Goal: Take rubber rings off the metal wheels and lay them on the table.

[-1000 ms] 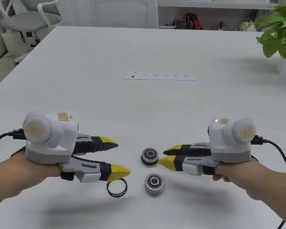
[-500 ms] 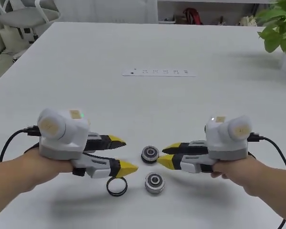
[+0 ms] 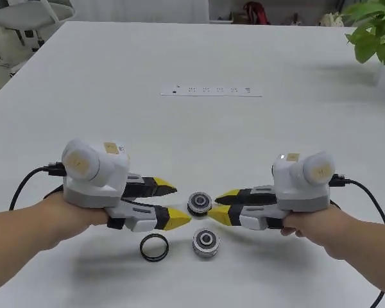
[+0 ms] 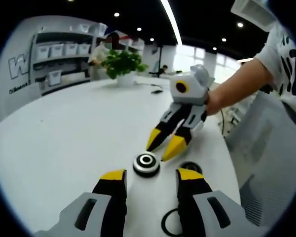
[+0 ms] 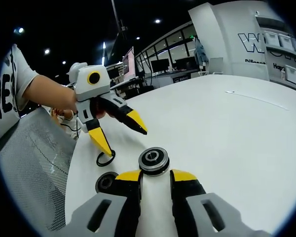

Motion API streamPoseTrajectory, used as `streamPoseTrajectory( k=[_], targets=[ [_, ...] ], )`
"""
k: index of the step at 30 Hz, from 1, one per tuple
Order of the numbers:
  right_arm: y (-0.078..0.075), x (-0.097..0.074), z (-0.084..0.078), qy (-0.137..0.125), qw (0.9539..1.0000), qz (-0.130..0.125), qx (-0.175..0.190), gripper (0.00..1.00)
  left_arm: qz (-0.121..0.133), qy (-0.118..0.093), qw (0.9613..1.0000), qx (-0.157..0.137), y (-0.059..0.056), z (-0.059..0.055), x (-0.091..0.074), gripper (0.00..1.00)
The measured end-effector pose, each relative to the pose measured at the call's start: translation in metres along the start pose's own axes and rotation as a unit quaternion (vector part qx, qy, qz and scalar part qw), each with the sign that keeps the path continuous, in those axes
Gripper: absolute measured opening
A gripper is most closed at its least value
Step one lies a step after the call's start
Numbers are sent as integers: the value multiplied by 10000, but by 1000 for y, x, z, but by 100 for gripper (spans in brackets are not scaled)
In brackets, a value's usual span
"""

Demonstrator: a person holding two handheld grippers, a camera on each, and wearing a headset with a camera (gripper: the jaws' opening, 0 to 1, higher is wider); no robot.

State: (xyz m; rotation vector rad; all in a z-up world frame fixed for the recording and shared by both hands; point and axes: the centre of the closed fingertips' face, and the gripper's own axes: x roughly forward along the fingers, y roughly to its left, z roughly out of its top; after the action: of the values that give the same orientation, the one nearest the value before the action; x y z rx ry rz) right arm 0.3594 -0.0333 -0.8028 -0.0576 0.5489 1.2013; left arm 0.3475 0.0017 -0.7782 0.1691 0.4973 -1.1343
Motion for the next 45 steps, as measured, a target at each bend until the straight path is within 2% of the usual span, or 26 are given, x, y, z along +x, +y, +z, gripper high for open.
streamPoseTrajectory(
  k=[8, 19, 26, 29, 35, 45],
  targets=[
    [3, 1, -1, 28, 10000, 81, -43, 20, -78, 41, 9999, 72, 1, 4, 13, 35],
    [4, -1, 0, 2, 9999, 90, -60, 20, -115, 196, 9995, 233, 3, 2, 25, 27],
    [4, -2, -1, 13, 10000, 82, -55, 20, -82, 305, 9983, 487, 6, 2, 31, 19],
    [4, -3, 0, 8, 10000, 78, -58, 19, -71, 356, 9968, 706, 5, 3, 32, 15],
    [3, -3, 1, -4, 10000, 69, -64, 19, -115, 338, 9964, 766, 7, 3, 34, 14],
    [7, -2, 1, 89, 9995, 182, -253, 20, -200, 253, 9965, 770, -1, 2, 30, 13]
  ],
)
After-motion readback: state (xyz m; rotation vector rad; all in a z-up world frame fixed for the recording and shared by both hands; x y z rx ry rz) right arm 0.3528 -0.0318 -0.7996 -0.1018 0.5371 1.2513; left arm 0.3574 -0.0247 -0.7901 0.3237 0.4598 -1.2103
